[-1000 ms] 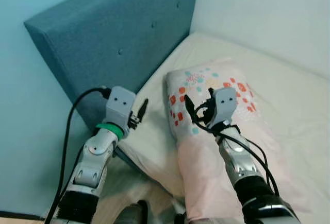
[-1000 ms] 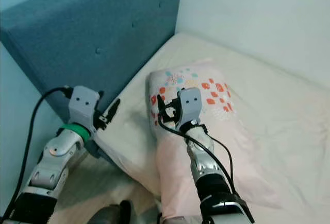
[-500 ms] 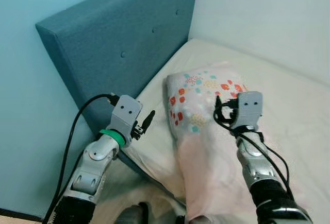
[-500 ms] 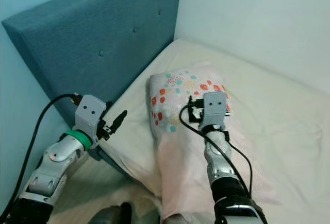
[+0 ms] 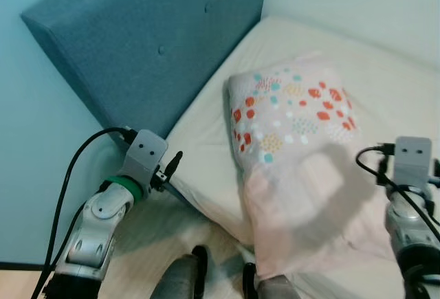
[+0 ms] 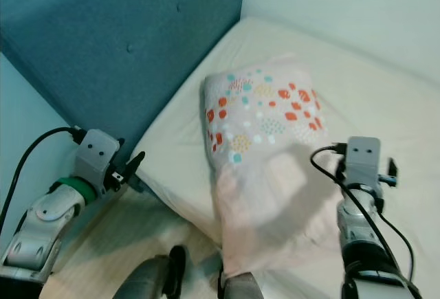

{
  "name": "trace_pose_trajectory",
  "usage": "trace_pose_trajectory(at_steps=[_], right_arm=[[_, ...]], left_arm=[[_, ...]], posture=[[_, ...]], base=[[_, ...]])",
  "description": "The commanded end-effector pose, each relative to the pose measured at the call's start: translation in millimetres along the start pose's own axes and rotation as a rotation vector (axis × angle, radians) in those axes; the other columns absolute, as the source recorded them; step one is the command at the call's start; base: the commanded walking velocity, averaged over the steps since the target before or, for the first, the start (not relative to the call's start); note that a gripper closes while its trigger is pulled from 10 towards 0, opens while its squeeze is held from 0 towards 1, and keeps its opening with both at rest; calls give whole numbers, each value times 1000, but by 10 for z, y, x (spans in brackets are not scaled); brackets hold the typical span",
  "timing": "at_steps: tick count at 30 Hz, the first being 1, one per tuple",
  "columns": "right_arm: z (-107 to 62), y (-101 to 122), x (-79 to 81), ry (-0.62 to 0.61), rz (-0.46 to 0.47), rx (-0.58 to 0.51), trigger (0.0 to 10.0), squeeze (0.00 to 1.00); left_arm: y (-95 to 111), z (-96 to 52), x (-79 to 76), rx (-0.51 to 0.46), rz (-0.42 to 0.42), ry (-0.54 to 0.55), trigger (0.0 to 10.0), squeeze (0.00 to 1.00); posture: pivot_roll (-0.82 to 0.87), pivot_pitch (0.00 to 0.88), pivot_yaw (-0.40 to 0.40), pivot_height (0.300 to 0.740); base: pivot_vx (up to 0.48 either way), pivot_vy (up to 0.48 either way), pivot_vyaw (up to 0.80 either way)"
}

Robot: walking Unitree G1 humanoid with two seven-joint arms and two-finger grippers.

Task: Clean up the room

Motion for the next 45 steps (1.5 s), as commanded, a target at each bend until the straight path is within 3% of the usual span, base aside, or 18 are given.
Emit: trace_pose_trajectory(at_steps=[1,2,6,10,13,18,19,21,23,26,27,29,31,32,34,36,42,45], right_arm=[[-7,-114,-144,-51,-43,31,10000,0],[25,-167,-358,-116,-100,52,10000,0],[3,-425,-679,-172,-237,165,10000,0],[-84,-666,-678,-127,-286,267,10000,0],[-371,-1131,-288,99,-256,478,10000,0],[-505,-1251,-34,234,-248,546,10000,0],[-549,-1228,187,330,-244,556,10000,0],[-549,-1228,187,330,-244,556,10000,0],[-476,-1050,353,370,-191,488,10000,0],[-215,-363,670,414,-37,234,10000,0],[-215,-363,670,414,-37,234,10000,0],[-210,94,1016,547,25,84,10000,0],[-235,220,1127,595,30,43,10000,0],[-327,438,1354,698,37,-35,10000,0],[-327,438,1354,698,37,-35,10000,0],[-718,898,1890,967,30,-224,10000,0],[-1270,1273,2312,1217,-46,-459,10000,0],[-2007,1473,2633,1448,-311,-823,10000,0]], left_arm=[[-72,-57,-24,30,-9,-15,10000,0],[-103,-97,-10,45,-8,-15,10000,0],[-150,-186,32,74,-9,-7,10000,0],[-148,-245,52,82,-9,-4,10000,0],[-188,-368,82,114,-5,0,10000,0],[-193,-424,102,127,-5,5,10000,0],[-188,-462,147,135,-2,24,10000,0],[-188,-462,147,135,-2,24,10000,0],[-185,-494,199,142,3,52,10000,0],[-177,-507,268,144,1,91,10000,0],[-177,-507,268,144,1,91,10000,0],[-144,-485,282,135,0,103,10000,0],[-130,-477,283,133,0,105,10000,0],[-90,-451,288,119,-1,109,10000,0],[-90,-451,288,119,-1,109,10000,0],[65,-363,325,70,-6,129,10000,0],[321,-257,402,-14,-12,156,10000,0],[608,-182,601,-110,-1,191,10000,0]], posture=[[70,287,144,714],[78,310,151,714],[89,339,163,714],[98,358,173,714],[128,381,194,714],[138,384,201,714],[153,386,204,714],[153,386,204,714],[166,380,203,714],[171,363,196,714],[171,363,196,714],[164,349,188,714],[164,349,188,714],[158,337,181,714],[158,337,181,714],[144,310,161,714],[138,287,143,714],[135,253,113,714]], base=[[0,0,0],[0,0,0],[0,0,0],[0,0,0],[0,0,0],[0,0,0],[0,0,0],[0,0,0],[0,0,0],[0,0,0],[0,0,0],[0,0,0],[0,0,0],[0,0,0],[0,0,0],[0,0,0],[0,0,0],[0,0,0]])
Point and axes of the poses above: a point about 5 cm out from each wrist's last joint towards the gripper, its own z axis pointing out of the wrist towards the gripper, its own y axis along the axis of the wrist's last joint, x = y × z, the point moved 5 cm from there along z, pointing out of the wrist towards the gripper, and after that the axes turned 4 degrees about z, right-handed, at the moved point
